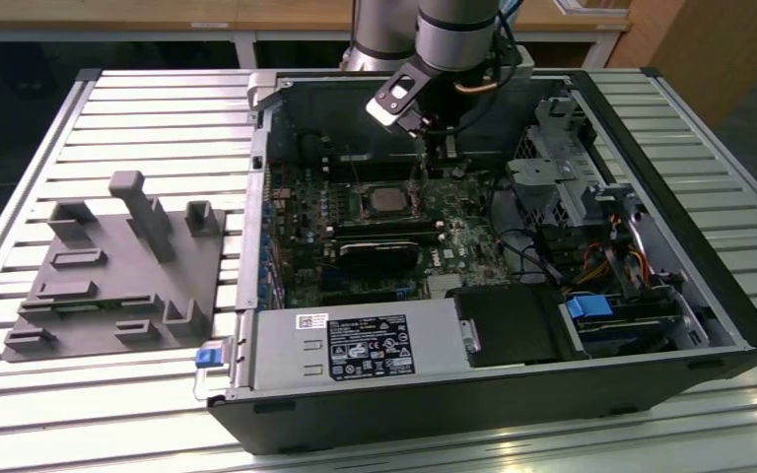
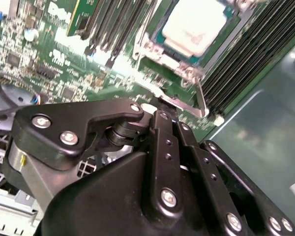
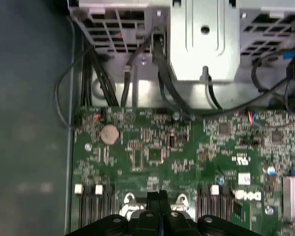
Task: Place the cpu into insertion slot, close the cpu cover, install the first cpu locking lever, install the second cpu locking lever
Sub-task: 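Close the cpu cover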
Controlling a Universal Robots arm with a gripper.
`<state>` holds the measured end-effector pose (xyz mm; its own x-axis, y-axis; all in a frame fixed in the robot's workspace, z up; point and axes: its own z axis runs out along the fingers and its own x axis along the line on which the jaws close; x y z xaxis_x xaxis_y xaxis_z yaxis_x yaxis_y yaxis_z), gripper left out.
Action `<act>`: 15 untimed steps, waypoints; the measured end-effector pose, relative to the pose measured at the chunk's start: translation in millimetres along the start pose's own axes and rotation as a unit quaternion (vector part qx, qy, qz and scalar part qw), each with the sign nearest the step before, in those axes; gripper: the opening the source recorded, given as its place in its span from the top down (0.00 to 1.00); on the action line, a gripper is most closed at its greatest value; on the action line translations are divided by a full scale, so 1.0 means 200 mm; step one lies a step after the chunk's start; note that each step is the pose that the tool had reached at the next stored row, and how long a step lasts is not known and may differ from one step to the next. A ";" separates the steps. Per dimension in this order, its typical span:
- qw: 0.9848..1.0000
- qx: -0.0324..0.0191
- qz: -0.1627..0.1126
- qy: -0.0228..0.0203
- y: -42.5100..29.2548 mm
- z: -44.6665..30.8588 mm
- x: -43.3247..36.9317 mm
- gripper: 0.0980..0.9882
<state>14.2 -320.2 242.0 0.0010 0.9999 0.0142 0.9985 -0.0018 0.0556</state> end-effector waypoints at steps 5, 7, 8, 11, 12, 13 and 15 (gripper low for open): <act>1.000 0.000 0.000 0.000 -0.057 -0.003 0.000 0.99; 1.000 0.000 0.000 0.000 -0.078 -0.004 0.000 0.99; 1.000 0.000 0.000 0.000 -0.084 -0.004 0.000 0.99; 1.000 0.000 0.000 0.000 -0.104 -0.001 0.000 0.99; 1.000 0.000 0.000 0.000 -0.111 0.001 0.000 0.99; 1.000 0.000 0.000 0.000 -0.119 0.002 0.000 0.99; 1.000 0.000 0.000 0.000 -0.130 0.004 0.000 0.99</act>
<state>-11.7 -320.1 239.9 0.0009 0.9999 0.0141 0.9985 -0.0017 0.0556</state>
